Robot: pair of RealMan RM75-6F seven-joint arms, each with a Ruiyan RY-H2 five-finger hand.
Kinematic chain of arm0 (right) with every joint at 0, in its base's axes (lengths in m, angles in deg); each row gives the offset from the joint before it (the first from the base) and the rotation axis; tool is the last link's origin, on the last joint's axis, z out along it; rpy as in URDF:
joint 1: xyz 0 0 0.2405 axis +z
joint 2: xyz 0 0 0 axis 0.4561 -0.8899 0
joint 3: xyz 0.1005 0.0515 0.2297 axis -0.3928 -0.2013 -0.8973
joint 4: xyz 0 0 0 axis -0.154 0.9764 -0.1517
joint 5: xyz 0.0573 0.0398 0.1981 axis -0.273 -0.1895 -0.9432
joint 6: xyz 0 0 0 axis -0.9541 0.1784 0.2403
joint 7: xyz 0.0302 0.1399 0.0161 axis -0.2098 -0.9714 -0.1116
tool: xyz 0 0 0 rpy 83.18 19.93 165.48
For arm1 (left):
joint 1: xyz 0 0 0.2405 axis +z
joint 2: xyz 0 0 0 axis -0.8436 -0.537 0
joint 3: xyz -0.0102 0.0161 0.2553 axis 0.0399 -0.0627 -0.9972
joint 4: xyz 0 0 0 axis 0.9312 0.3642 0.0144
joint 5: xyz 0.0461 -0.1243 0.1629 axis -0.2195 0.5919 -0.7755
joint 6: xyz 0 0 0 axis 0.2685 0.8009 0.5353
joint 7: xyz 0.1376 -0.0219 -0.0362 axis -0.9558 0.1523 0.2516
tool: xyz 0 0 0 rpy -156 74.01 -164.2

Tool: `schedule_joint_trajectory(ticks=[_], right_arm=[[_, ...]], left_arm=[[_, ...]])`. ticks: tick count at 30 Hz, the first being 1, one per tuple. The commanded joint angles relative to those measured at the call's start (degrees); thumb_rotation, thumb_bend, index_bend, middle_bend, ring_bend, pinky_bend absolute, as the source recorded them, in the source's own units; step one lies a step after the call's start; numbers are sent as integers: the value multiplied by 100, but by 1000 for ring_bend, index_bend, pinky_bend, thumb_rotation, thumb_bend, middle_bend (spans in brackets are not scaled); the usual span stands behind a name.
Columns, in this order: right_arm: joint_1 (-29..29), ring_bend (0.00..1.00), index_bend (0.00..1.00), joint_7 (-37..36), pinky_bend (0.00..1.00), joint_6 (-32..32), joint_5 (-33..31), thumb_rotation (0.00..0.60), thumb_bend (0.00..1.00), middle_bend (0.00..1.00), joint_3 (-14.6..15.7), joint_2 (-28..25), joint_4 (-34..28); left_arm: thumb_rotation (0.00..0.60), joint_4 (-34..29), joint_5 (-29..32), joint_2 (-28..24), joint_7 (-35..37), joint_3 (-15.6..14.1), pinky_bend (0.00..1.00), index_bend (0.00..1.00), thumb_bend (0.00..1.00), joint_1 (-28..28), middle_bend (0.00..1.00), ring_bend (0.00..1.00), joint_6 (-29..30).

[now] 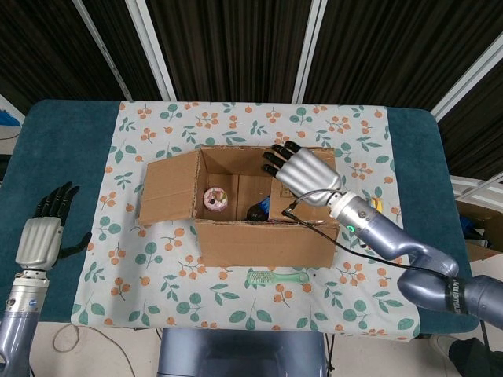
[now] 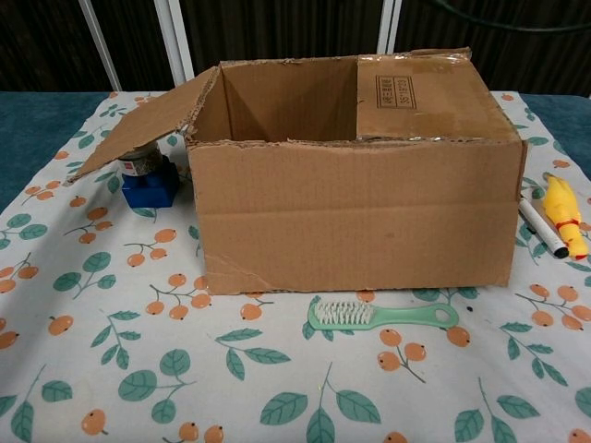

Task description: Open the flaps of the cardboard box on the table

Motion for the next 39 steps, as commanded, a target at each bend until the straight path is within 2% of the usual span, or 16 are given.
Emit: schedule_joint_trajectory(ticks=[1,11,21,33,39], right_arm=[[302,172,293,-13,235,-226,59,600,1000,214,87,274,199],[848,172,297,-9,235,-609,89,600,1000,214,384,922,843],[1078,173,329,-122,235,-866,-41,600,1000,223,670,1224,1332],[1178,174,391,81,235,-933,-20,600,1000,225,1006,1252,1619],[1223,186,460,241,235,-908,57,600,1000,240,1107,1116,1576]], left_arm=[[600,0,2,-7,13,12,99,0,257,4,0,0,-33],[600,-8,-5,-26,31,60,99,0,257,19,0,0,-115],[600,-14,-1,-39,94,107,99,0,257,28,0,0,-195],[600,-18,-17,-44,120,145,99,0,257,30,0,0,-263],[600,-30,-23,-56,149,156,99,0,257,34,0,0,-295]])
